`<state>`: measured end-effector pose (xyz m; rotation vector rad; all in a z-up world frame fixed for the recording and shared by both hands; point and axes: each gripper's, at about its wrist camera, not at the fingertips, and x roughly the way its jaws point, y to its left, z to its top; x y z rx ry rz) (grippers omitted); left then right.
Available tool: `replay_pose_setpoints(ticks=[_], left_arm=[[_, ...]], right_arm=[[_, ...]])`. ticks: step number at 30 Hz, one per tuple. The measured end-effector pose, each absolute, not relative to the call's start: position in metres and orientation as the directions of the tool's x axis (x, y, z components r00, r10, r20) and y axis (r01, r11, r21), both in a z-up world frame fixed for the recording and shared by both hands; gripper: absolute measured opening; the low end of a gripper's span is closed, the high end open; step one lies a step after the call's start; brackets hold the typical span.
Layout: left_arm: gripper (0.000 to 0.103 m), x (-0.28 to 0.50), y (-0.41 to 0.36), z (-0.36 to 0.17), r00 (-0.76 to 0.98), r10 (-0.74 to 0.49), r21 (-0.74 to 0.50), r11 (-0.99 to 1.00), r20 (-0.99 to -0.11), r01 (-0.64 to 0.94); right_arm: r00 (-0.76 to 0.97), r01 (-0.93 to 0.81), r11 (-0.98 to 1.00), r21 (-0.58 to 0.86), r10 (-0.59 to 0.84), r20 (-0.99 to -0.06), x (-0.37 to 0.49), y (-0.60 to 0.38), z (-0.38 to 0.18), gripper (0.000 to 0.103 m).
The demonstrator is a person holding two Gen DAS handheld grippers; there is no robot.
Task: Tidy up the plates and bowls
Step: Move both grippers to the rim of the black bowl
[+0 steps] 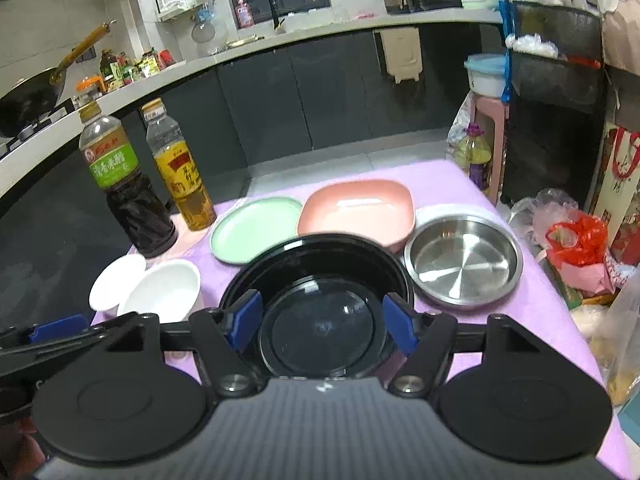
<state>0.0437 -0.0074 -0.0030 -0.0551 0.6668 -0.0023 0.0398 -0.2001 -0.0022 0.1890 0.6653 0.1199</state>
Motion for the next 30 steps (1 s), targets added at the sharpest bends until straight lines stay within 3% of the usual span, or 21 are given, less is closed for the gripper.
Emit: replay_pose_setpoints(ticks=[10,30], left_arm=[[0.061,0.039,-0.042,-0.005,0.779,0.031,0.069,0.997,-0.626,0.016],[0.061,0.062,-0.064,-0.019,0.738,-0.012,0.02,0.999,-0.675,0.034]], right_arm=[[0.786,-0.031,0.965,0.261,0.185,-0.589,0.029,-0.224,-0.003,0.063],[0.753,0.024,0.951,0.309,0.186,-0.631,0.039,-0.259,-0.019,0.063]])
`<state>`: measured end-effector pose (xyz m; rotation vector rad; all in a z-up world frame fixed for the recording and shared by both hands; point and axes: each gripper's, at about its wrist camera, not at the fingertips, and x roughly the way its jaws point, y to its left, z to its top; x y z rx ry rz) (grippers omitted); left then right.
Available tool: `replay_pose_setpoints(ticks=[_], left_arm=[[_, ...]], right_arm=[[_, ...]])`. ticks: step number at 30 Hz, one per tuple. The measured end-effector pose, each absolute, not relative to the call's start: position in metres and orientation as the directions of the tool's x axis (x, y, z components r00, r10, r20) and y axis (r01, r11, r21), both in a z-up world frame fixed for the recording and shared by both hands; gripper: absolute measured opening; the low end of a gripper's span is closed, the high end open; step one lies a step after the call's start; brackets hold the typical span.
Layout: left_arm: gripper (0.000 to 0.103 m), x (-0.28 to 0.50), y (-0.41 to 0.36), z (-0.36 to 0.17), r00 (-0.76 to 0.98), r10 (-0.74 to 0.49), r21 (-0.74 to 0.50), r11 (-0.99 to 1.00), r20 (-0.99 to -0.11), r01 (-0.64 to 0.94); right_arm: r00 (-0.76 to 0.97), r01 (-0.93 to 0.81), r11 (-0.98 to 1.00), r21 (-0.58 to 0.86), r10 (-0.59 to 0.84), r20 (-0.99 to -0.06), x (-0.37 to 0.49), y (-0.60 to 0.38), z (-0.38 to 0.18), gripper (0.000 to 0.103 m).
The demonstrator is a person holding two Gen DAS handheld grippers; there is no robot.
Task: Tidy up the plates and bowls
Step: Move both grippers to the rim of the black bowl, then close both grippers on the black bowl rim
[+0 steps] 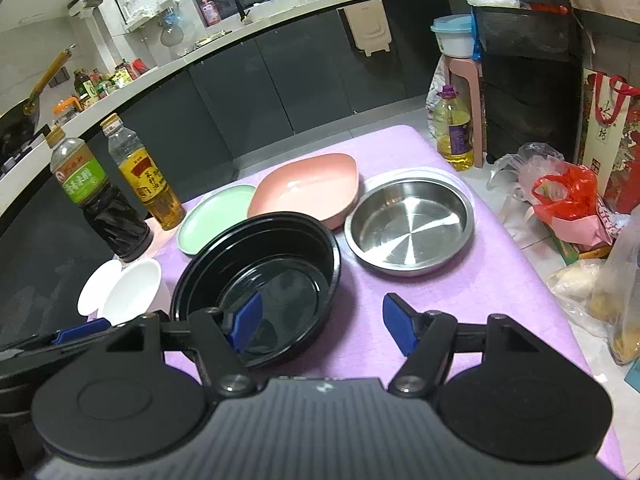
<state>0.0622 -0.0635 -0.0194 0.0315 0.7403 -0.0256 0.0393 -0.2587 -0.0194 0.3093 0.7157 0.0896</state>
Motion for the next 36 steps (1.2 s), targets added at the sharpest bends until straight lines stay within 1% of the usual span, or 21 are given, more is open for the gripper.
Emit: replay_pose_setpoints(ticks=[6,10,16,26,36], left_arm=[[0.061,0.064,-0.054,-0.022,0.722,-0.016,0.019,0.999,-0.692,0.041],[0.061,0.066,-0.043,-0.022,0.727,-0.019,0.009,0.999,-0.686,0.034],[0.061,0.072,-0.032,-0.027,0.711,-0.027,-0.021,1.0,-0.702,0.017],[0.06,0.08,-0.04,-0.034,0.693,-0.034,-0.022,0.999,-0.72,0.027],[0.056,0.101,-0.039,-0.043,0.663,-0.023,-0.031,1.0,-0.749,-0.001]], right_arm=[[0.723,0.055,0.921,0.386,0.23,-0.652,0.045,-0.26,-0.027,0.063],[0.725,0.06,0.928,0.367,0.212,-0.655,0.047,-0.251,-0.024,0.063],[0.716,0.05,0.939,0.341,0.205,-0.668,0.05,-0.244,-0.024,0.063],[0.706,0.078,0.934,0.348,0.195,-0.681,0.055,-0.255,-0.029,0.063],[0.692,0.099,0.933,0.346,0.185,-0.698,0.067,-0.262,-0.038,0.063]])
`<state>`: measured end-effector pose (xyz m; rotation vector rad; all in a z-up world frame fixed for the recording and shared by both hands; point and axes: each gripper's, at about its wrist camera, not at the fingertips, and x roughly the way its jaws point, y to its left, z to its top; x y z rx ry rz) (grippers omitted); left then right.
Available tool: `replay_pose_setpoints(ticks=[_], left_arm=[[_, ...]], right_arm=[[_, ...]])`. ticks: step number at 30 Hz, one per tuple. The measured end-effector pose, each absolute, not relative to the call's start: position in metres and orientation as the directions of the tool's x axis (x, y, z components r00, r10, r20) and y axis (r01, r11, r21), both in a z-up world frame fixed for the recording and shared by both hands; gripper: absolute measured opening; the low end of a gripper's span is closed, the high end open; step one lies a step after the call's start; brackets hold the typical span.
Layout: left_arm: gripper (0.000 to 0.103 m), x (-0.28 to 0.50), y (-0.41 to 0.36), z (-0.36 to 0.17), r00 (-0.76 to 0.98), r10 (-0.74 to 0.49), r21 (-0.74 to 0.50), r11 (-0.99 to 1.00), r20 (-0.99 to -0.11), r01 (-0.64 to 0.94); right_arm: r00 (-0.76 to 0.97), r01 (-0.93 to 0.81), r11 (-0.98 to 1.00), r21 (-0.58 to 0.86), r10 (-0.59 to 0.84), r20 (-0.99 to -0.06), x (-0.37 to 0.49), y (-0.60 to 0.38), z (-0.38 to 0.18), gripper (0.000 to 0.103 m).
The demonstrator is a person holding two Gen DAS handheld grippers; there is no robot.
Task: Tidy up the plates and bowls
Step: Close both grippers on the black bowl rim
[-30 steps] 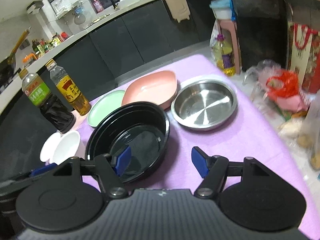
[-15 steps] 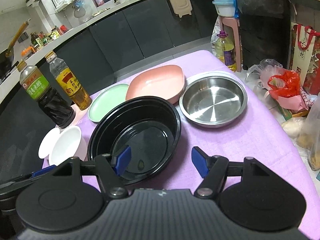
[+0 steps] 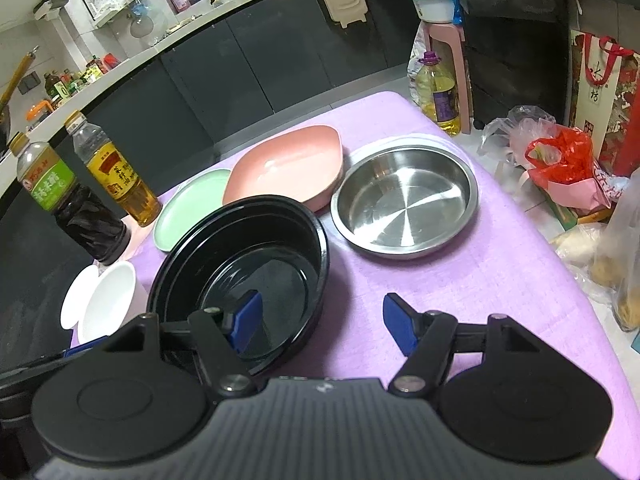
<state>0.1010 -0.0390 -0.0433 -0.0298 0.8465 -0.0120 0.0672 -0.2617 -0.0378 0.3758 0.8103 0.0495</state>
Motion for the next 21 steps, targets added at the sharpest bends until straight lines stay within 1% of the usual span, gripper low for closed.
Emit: replay_pose_setpoints(ticks=[12,13,14,16,17,18,19,20,21], left_arm=[[0.055,0.128,-0.032,-0.06,0.613,-0.019,-0.051,0.998,-0.79,-0.035],[0.053,0.13,-0.032,-0.061,0.613,-0.02,-0.053,0.998,-0.79,-0.036],[0.048,0.131,-0.032,-0.062,0.613,-0.026,-0.058,0.998,-0.789,-0.034],[0.013,0.135,-0.033,-0.064,0.604,-0.063,-0.083,0.997,-0.794,-0.005],[0.012,0.135,-0.032,-0.064,0.598,-0.095,-0.109,0.994,-0.796,0.013],[0.01,0.134,-0.032,-0.064,0.599,-0.108,-0.121,0.992,-0.793,0.018],[0.01,0.133,-0.033,-0.063,0.604,-0.109,-0.119,0.993,-0.789,0.023],[0.01,0.13,-0.035,-0.062,0.612,-0.1,-0.104,0.994,-0.784,0.028],[0.01,0.127,-0.036,-0.06,0.621,-0.094,-0.092,0.995,-0.778,0.035]], right_arm=[[0.659,0.11,0.926,0.36,0.203,-0.724,0.084,-0.266,-0.05,0.063],[0.658,0.109,0.927,0.359,0.203,-0.725,0.085,-0.266,-0.051,0.063],[0.658,0.106,0.928,0.357,0.203,-0.725,0.086,-0.266,-0.051,0.063],[0.656,0.1,0.931,0.352,0.204,-0.727,0.09,-0.264,-0.053,0.063],[0.651,0.095,0.932,0.351,0.208,-0.73,0.09,-0.264,-0.054,0.048],[0.646,0.09,0.93,0.356,0.218,-0.731,0.092,-0.263,-0.055,0.03],[0.64,0.081,0.926,0.369,0.236,-0.732,0.091,-0.265,-0.056,0.017],[0.632,0.075,0.922,0.381,0.251,-0.733,0.091,-0.266,-0.057,0.012],[0.631,0.072,0.922,0.38,0.253,-0.733,0.091,-0.266,-0.056,0.012]])
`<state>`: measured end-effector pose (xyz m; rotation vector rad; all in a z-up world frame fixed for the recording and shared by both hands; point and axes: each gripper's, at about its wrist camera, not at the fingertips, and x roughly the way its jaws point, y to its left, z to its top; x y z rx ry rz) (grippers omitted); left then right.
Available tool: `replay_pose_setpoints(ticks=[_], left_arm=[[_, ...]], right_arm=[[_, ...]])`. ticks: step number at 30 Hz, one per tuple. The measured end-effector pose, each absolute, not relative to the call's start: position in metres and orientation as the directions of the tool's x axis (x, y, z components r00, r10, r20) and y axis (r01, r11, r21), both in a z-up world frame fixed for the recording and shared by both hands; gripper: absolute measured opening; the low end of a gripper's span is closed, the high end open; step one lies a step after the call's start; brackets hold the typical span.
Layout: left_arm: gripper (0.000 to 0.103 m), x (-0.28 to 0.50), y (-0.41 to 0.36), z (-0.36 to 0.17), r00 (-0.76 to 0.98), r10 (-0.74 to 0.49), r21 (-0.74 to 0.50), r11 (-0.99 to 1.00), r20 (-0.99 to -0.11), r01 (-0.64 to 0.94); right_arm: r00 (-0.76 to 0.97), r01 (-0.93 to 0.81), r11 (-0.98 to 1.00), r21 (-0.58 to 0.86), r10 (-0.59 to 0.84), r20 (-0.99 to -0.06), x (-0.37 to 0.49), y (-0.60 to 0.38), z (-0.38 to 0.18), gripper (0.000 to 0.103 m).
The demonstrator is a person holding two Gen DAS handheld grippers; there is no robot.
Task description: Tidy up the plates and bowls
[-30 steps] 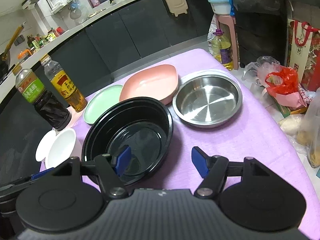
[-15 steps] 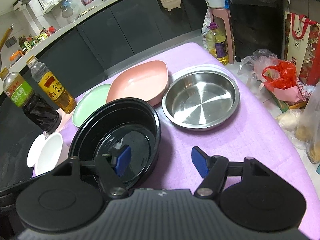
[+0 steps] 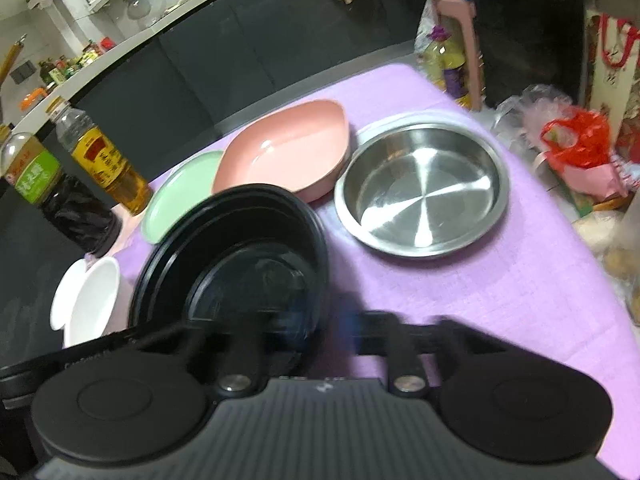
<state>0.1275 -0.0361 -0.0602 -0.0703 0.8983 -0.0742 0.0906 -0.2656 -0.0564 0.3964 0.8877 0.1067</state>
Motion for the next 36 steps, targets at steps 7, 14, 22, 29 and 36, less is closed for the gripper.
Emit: replay_pose_setpoints(ticks=[7,14,22,29,36], left_arm=[[0.011,0.104,-0.034,-0.046,0.647,-0.092,-0.078,0.996,-0.757,0.051],[0.011,0.072,-0.025,-0.032,0.674,-0.083,-0.067,0.997,-0.734,0.05],[0.011,0.028,-0.01,-0.021,0.694,-0.075,-0.067,0.997,-0.716,0.038],[0.012,-0.011,0.007,-0.029,0.683,-0.059,-0.057,0.998,-0.728,0.026],[0.013,-0.036,0.025,-0.04,0.664,-0.032,-0.053,0.999,-0.747,-0.012]], right_arm=[[0.641,0.044,0.926,0.374,0.261,-0.722,0.074,-0.266,-0.047,0.012],[0.652,0.016,0.932,0.362,0.264,-0.71,0.052,-0.258,-0.034,0.012],[0.659,-0.029,0.943,0.331,0.267,-0.704,0.018,-0.243,-0.021,0.013],[0.631,-0.08,0.95,0.302,0.283,-0.722,-0.01,-0.226,-0.024,0.015],[0.581,-0.126,0.953,0.276,0.297,-0.758,-0.026,-0.203,-0.038,0.016]])
